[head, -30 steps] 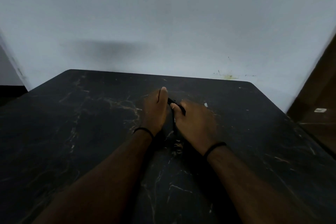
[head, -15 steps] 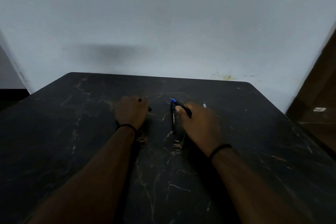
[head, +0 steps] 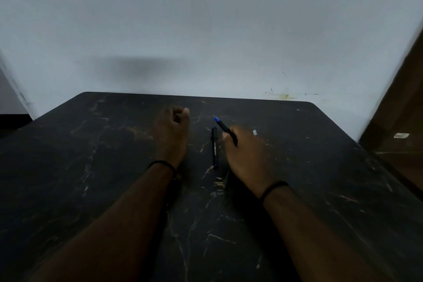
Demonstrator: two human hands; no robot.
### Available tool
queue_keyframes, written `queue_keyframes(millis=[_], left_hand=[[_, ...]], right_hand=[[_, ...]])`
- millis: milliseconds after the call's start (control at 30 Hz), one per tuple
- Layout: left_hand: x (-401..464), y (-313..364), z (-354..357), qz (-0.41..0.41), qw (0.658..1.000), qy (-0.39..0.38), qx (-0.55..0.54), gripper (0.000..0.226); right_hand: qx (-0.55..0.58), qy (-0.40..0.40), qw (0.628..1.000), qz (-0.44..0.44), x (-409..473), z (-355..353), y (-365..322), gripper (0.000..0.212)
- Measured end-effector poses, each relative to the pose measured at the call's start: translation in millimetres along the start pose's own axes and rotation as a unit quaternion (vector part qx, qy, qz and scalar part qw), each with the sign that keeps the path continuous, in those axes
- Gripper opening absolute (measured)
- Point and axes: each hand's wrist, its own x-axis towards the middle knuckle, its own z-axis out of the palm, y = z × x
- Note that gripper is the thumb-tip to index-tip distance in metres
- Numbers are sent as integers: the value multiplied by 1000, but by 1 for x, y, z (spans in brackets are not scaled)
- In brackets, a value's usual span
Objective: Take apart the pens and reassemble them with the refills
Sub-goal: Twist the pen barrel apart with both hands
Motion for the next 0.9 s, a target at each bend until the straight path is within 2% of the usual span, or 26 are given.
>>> queue_keyframes(millis=[67, 167, 267, 333, 467, 533, 600, 767, 900], left_hand=[[-9, 9, 3, -40, 988, -52, -143, 25], [-17, 19, 1, -123, 929, -166, -306, 36], [-19, 19, -4, -123, 870, -291, -380, 48], [-19, 18, -5, -119, 844, -340, -398, 43], [-17, 13, -7, -142, 816, -365, -425, 34], [-18, 14, -8, -151, 794, -380, -450, 35], [-20, 16, -9, -153, 779, -390, -467, 36], [-21, 21, -11, -151, 789, -386, -454, 31], [-24, 24, -7, -147, 805, -339, -464, 18]], right_hand=[[36, -2, 999, 3, 2, 2, 1, 26], [108, -6, 994, 1, 0, 2, 0, 24], [190, -36, 980, 36, -3, 1, -6, 31], [288, -98, 948, 97, -4, -4, -10, 37], [470, -246, 825, 196, -6, -21, -15, 37], [522, -308, 765, 216, -7, -25, -17, 37], [554, -338, 726, 227, -9, -26, -18, 36], [579, -347, 701, 231, -11, -29, -19, 31], [554, -333, 733, 211, -11, -24, -21, 34]])
